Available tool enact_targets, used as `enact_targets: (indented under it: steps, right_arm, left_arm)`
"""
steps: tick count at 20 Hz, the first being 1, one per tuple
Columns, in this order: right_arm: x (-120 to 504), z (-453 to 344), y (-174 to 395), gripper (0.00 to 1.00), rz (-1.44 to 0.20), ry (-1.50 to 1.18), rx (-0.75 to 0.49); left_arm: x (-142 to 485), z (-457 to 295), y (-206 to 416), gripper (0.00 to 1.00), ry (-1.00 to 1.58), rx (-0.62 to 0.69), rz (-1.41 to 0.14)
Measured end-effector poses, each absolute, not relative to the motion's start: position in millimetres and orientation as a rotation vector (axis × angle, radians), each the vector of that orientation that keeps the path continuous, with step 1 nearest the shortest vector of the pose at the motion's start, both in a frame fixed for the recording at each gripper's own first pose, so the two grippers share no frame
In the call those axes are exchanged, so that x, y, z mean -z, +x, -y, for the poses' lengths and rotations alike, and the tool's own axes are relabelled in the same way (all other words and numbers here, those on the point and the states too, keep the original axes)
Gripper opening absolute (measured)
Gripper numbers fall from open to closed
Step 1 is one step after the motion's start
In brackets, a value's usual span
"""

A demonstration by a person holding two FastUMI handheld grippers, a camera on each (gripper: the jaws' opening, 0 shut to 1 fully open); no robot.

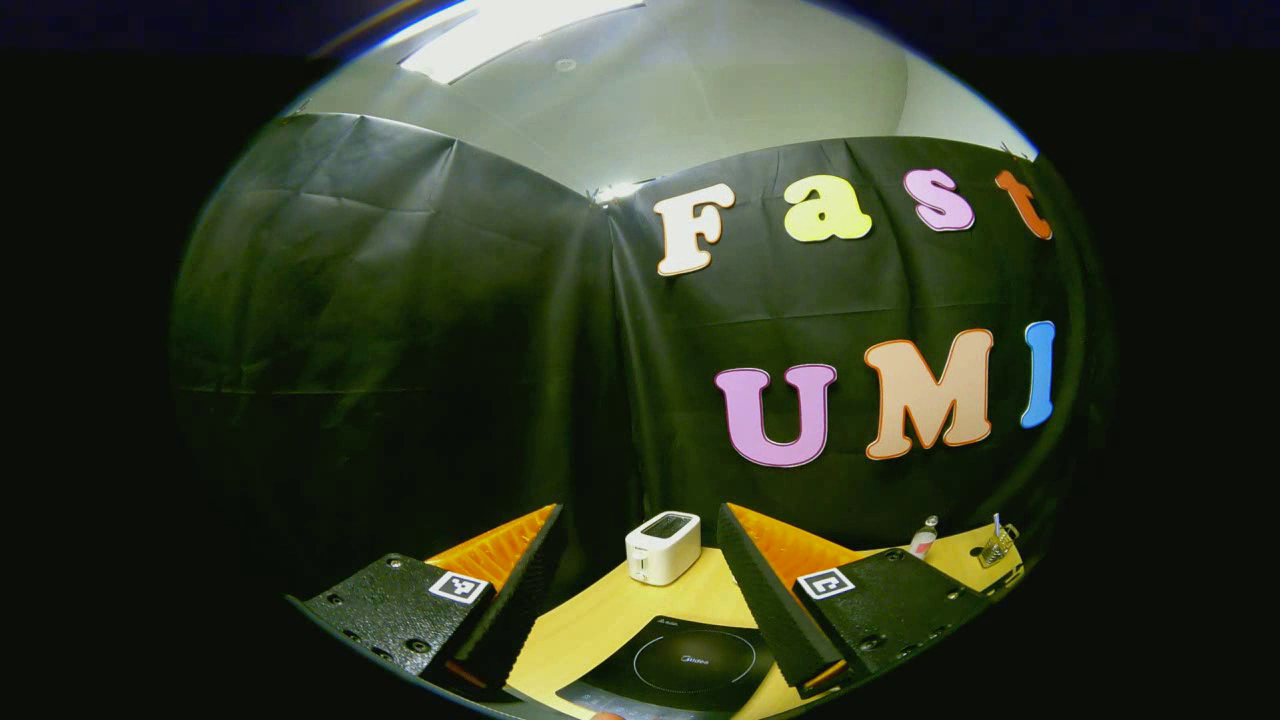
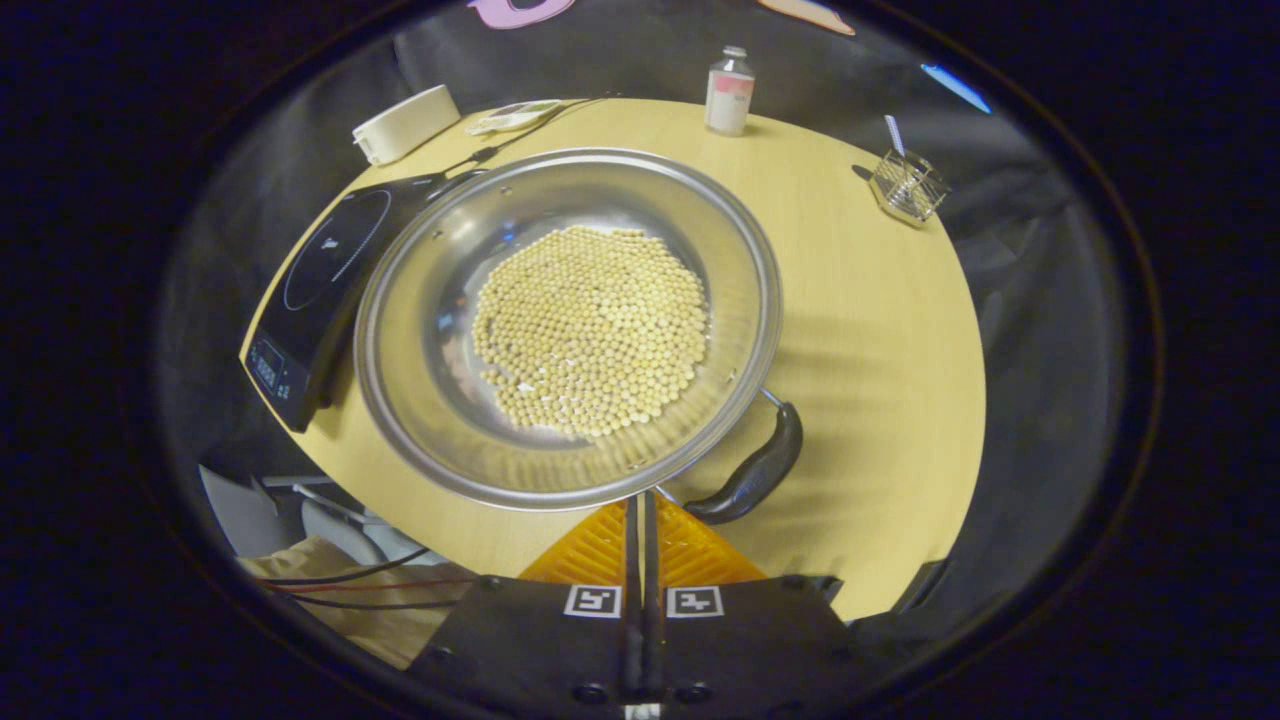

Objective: First push the handle of the pot to place it horizontally, then grasp the pot with both hands and set it on the induction cooktop.

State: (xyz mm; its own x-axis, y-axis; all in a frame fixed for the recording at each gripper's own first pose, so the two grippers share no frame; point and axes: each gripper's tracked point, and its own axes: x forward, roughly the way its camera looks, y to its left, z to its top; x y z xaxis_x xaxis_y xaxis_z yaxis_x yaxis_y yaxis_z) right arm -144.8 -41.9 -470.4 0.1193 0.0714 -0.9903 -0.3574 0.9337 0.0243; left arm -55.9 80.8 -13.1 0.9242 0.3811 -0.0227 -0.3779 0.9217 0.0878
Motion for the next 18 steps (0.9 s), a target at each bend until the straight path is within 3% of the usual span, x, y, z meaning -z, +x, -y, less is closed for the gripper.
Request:
enact_targets:
  steps: [18]
  right_arm:
    - [475.6, 83.3, -82.0, 0.02, -1.335, -0.237, -0.166]
  left_arm:
    - [33.0, -89.1, -55.9, 0.97, 0.051, -0.430, -0.086]
